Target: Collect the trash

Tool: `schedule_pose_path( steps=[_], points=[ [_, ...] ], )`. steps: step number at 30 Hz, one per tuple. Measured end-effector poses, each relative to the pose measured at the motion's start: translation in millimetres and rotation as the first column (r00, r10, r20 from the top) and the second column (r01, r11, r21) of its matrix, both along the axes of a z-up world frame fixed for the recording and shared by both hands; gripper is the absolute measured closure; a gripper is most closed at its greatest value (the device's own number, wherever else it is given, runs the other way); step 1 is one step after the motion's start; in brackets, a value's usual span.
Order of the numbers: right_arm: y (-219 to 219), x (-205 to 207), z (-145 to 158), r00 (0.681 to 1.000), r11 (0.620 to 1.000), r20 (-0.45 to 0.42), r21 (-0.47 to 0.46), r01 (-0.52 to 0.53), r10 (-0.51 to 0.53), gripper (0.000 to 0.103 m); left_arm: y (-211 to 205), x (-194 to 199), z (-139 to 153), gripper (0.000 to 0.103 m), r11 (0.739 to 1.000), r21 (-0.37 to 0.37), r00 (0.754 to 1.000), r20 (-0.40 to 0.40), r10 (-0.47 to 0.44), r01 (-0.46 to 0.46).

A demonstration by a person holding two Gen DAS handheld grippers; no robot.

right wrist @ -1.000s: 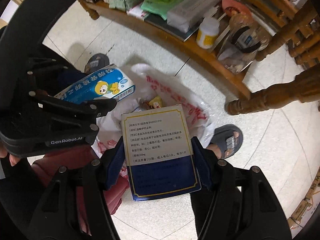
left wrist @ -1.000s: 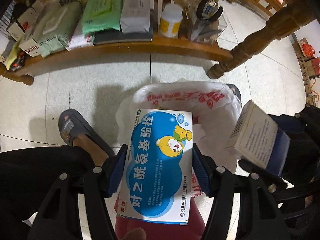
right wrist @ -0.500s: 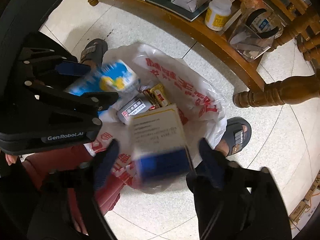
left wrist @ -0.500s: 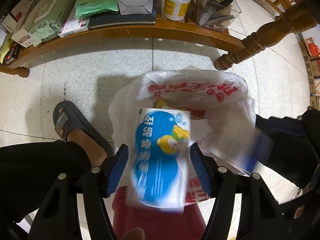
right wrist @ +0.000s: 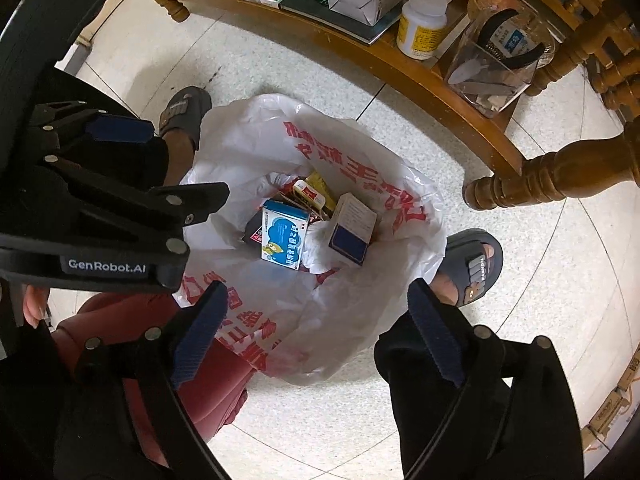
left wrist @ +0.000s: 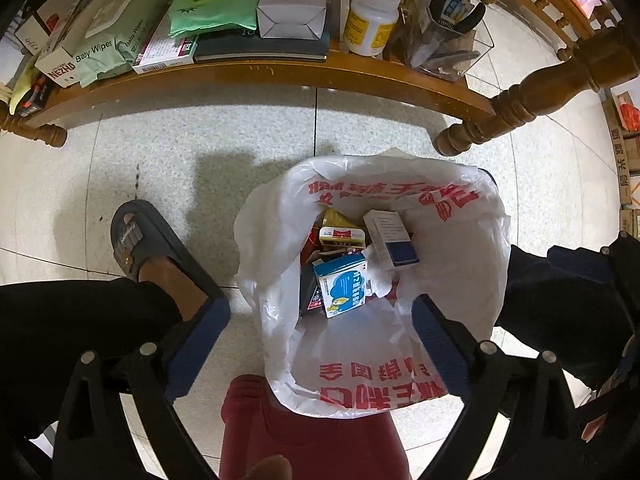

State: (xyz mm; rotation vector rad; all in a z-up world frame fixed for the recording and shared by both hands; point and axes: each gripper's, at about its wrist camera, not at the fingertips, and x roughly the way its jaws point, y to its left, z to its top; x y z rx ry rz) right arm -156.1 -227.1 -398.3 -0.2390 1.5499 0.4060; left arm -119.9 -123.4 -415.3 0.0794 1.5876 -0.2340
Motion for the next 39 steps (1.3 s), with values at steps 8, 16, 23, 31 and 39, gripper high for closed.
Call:
schedule_pose_path(
  steps=[8,16,23,31,39],
  points=[
    [0,-1,15,1.000,1.000,0.009,0.021,0.012,-0.012,0.014,2,-1,14,0.011,1.000,-0.024,1.000,0.020,0.013,-0.013],
    [-1,0,69,0.997,0.998,0.072,0.056,0.009,-0.013,0.014,9,3,66,0.010,0.997,-0.070,0.992,0.121,0.045,-0.036],
    [-1,2,129,0.987,0.996,0.157,0.086,0.027,-0.041,0.011,22,8,119,0.010,0.995,-0.083,0.970,0.233,0.065,-0.046],
    [2,9,197,0.957,0.990,0.276,0.127,0.055,-0.089,0.010,41,22,195,0.009,0.994,-0.091,0.913,0.398,0.094,-0.063],
    [2,26,266,0.895,0.979,0.417,0.183,0.088,-0.159,0.007,60,31,273,0.008,0.992,-0.094,0.818,0.562,0.122,-0.083]
  ],
)
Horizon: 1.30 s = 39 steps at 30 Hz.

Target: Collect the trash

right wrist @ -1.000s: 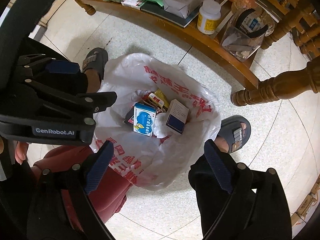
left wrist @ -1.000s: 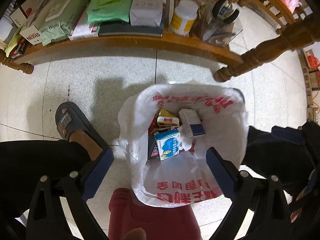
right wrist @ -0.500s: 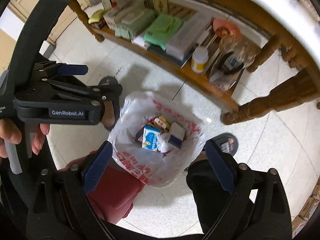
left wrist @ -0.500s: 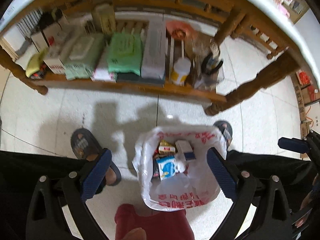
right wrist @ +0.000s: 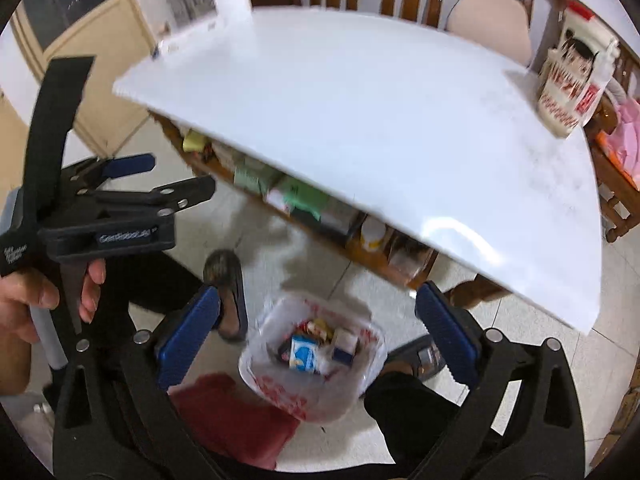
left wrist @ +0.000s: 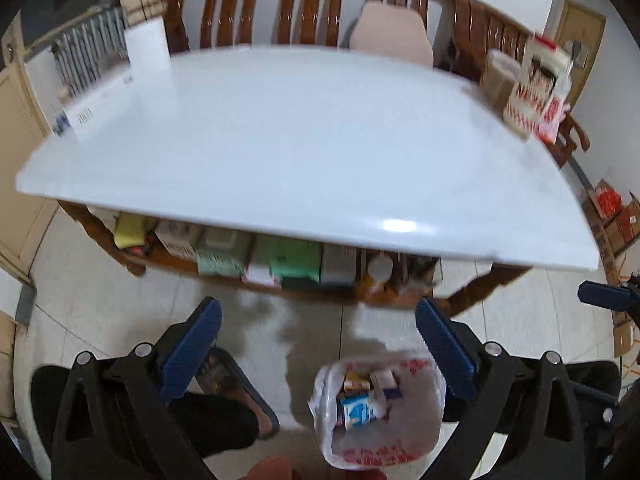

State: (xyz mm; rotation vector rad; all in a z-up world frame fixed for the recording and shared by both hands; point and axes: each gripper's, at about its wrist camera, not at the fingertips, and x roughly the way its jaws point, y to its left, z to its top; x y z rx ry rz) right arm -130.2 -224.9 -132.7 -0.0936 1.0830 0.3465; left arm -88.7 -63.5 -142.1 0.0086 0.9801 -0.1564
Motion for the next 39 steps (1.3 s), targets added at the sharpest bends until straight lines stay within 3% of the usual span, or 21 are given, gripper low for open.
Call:
schedule_pose_path(
  steps=[10,18,22,39],
  points=[
    [5,9,45,0.984,0.995,0.157,-0.024,0.092,-0.087,0.007,19,3,55,0.008,0.998,0.008,0.989,0.137,0.056,-0.057],
    [-2,14,76,0.918,0.968,0.314,0.017,0.250,-0.243,0.007,22,7,63,0.008,0.996,0.016,0.982,0.170,0.085,-0.089],
    [-5,16,75,0.896,0.951,0.322,0.067,0.301,-0.306,0.007,22,9,62,0.008,0.996,0.021,0.982,0.171,0.084,-0.089],
    [-2,21,69,0.894,0.942,0.298,0.098,0.320,-0.335,0.007,28,15,63,0.008,0.990,0.060,0.976,0.188,0.113,-0.126]
  ],
)
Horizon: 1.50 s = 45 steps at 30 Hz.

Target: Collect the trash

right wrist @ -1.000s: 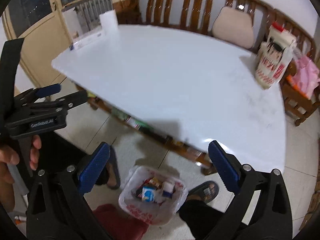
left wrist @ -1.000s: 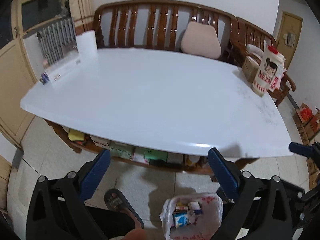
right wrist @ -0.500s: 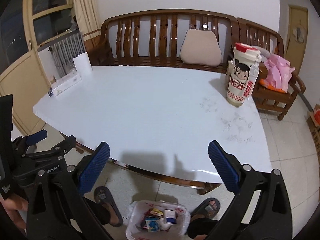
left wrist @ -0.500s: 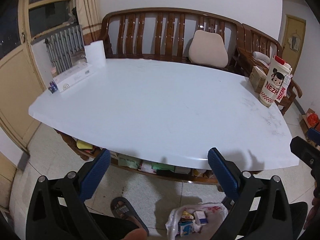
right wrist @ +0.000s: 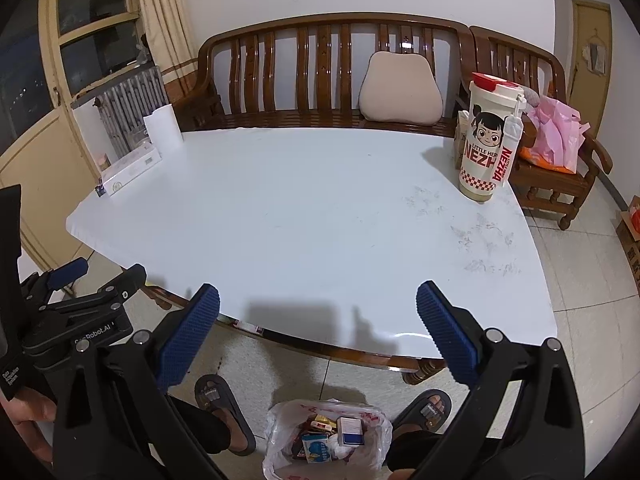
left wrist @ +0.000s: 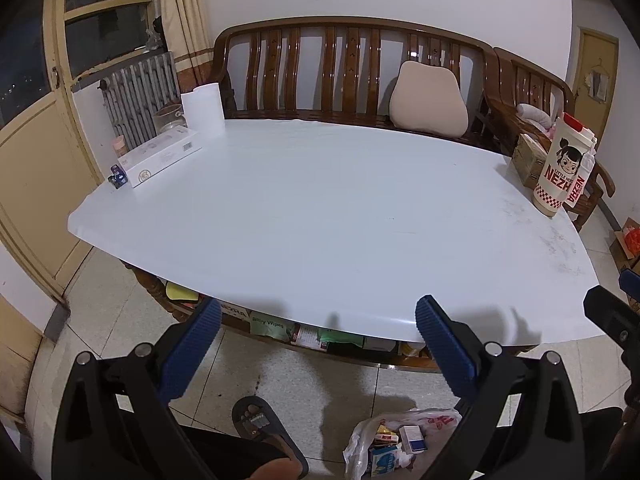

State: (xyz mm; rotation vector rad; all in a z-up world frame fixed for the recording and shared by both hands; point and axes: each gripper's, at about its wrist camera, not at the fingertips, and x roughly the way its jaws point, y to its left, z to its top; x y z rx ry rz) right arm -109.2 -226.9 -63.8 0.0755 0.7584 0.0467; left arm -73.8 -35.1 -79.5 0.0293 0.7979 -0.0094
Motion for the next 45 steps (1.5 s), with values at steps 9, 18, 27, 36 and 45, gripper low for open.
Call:
schedule_pose_path(
  steps=[9,18,27,36,45],
  points=[
    [-0.9,-0.5,3.0,1.000,1.000,0.006,0.002,0.011,-0.011,0.007,2.1,0.7,2.9,0.008,1.000,0.002,1.000,0.006,0.005,-0.005],
    [0.9,0.2,5.6,1.000,1.000,0.010,-0.001,0.007,-0.007,0.007,3.1,0.2,7.4,0.008,1.000,0.000,1.000,0.012,-0.001,0.001],
    [-2.1,-0.4,7.3,1.000,1.000,0.015,0.002,0.010,-0.010,0.007,3.7,0.1,9.3,0.008,1.000,0.003,1.000,0.016,0.000,0.000],
    [-2.9,-0.1,6.7,1.000,1.000,0.013,0.003,0.011,-0.011,0.007,4.2,0.4,7.7,0.008,1.000,0.001,1.000,0.011,-0.003,0.003],
    [-4.8,-0.6,2.8,1.000,1.000,0.007,0.006,0.016,-0.016,0.007,4.5,1.6,7.4,0.008,1.000,-0.001,1.000,0.010,-0.005,0.005]
  ],
)
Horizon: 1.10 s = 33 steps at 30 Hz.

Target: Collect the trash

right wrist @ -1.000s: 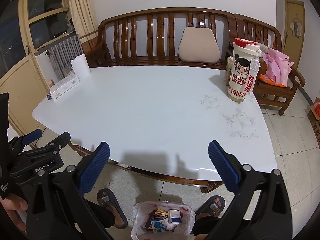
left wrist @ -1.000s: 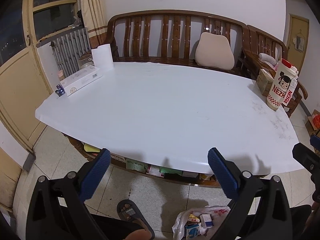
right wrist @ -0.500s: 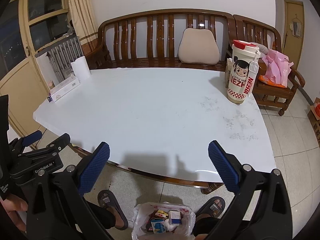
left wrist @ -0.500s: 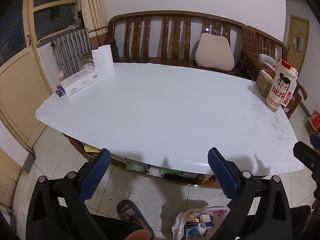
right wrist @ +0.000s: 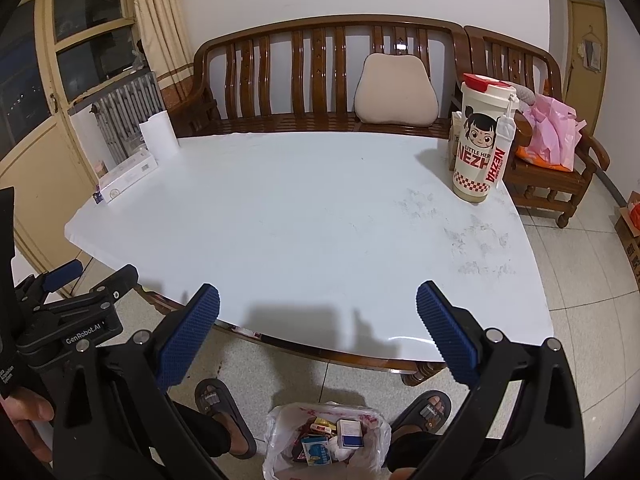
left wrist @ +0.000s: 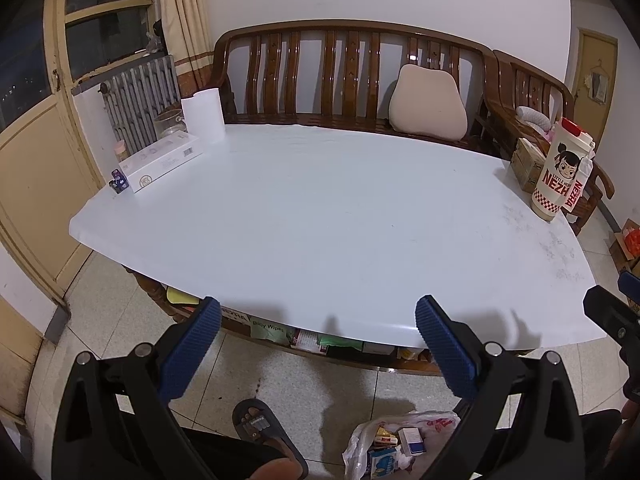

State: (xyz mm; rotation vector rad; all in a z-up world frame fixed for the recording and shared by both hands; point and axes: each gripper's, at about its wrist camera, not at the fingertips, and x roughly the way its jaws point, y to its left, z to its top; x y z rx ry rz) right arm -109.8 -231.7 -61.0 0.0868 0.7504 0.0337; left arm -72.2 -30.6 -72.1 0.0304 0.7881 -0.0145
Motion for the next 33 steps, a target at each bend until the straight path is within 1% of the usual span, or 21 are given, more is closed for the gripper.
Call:
schedule_pose_path(
  steps=[33],
  points=[
    [-0.1,-1.4,0.4,1.000,1.000,-0.001,0.001,0.007,-0.007,0.007,0.7,-2.2,0.7,0.008,1.000,-0.001,1.000,0.009,0.007,-0.007]
  ],
)
